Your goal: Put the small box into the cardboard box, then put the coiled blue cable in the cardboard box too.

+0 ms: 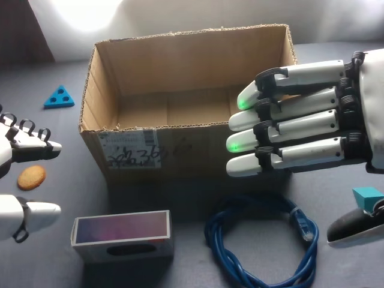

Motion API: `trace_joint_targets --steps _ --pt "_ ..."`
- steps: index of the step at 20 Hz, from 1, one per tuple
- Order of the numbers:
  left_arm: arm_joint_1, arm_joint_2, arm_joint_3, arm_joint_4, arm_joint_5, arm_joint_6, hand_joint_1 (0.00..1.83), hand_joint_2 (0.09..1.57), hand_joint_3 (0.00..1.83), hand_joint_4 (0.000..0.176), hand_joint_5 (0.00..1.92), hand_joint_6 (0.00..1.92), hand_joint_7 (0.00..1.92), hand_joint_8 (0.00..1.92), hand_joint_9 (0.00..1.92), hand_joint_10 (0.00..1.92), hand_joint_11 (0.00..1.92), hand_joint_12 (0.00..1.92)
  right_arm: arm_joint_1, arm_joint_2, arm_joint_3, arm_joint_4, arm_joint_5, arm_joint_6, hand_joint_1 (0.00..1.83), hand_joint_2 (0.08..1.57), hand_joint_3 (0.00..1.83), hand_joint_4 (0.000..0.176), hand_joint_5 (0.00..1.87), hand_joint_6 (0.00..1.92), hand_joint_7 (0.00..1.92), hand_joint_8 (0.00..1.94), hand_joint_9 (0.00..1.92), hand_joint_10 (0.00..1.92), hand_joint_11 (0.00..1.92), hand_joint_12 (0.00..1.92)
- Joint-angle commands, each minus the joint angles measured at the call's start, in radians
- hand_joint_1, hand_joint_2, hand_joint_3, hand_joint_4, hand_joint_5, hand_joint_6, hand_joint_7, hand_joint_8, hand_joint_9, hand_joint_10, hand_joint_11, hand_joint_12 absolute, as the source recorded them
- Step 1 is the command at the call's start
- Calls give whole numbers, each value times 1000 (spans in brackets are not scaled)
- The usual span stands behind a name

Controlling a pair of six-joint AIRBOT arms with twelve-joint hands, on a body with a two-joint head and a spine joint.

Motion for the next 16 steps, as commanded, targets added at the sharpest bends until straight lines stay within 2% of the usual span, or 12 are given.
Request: trace_joint_targets --steps 1,2,3,4,5,6,8,9,10,11,13,16 --pt "-10 11 2 10 -68 1 419 1193 0 0 292 1 276 1 237 2 0 546 6 9 -3 81 84 0 281 1128 4 0 337 0 365 0 369 1 0 977" --pt "-11 11 2 5 -61 2 523 1160 0 0 274 3 254 3 223 3 0 539 5 9 -3 82 84 1 267 1133 4 0 322 0 349 0 346 0 0 931" --pt "-12 10 1 4 -53 9 589 1141 0 0 265 1 251 3 220 2 0 535 4 9 -4 83 84 2 306 1120 0 0 363 9 384 7 375 9 0 981" --pt "-13 10 1 4 -48 16 745 1103 0 0 257 2 252 4 224 4 0 525 4 10 -5 84 84 4 301 1120 0 0 365 6 390 6 388 11 0 1000" --pt "-13 10 0 4 -47 19 941 1087 0 0 211 0 207 0 183 1 0 425 3 10 -5 84 84 5 348 1113 0 0 362 3 398 5 398 11 0 1027" --pt "-13 10 -1 2 -42 23 985 1078 0 0 201 0 197 0 174 0 0 393 1 10 -5 84 84 7 358 1112 0 0 362 2 400 5 401 10 0 1033" --pt "-12 10 -11 -62 -39 71 985 1078 0 0 201 0 197 0 174 0 0 393 1 10 -6 84 84 15 358 1112 0 0 362 2 400 5 401 10 0 1033" --pt "-7 9 -16 -89 -39 90 1169 1063 0 0 188 0 168 0 154 0 0 348 1 11 -7 84 85 18 383 1099 0 0 368 3 404 4 400 7 0 1017" --pt "-1 5 -21 -109 -46 97 1286 998 0 0 253 3 228 3 203 4 0 465 1 12 -8 84 85 22 446 1095 0 0 371 4 400 1 397 5 3 1014" --pt "11 -3 -29 -138 -62 102 1322 980 0 0 278 4 246 3 217 4 0 526 0 13 -9 84 86 33 450 1095 0 0 358 0 397 0 393 2 6 1013" --pt "36 -15 -43 -171 -100 102 1418 1018 7 0 255 1 233 3 197 0 0 502 -2 15 -12 84 87 51 447 1099 0 0 353 1 392 0 391 1 0 1012" --pt "60 -39 -61 -215 -146 102 1469 1031 5 0 259 2 247 4 203 4 0 539 -5 20 -17 83 90 80 486 1076 0 0 389 6 427 7 429 10 24 1035"
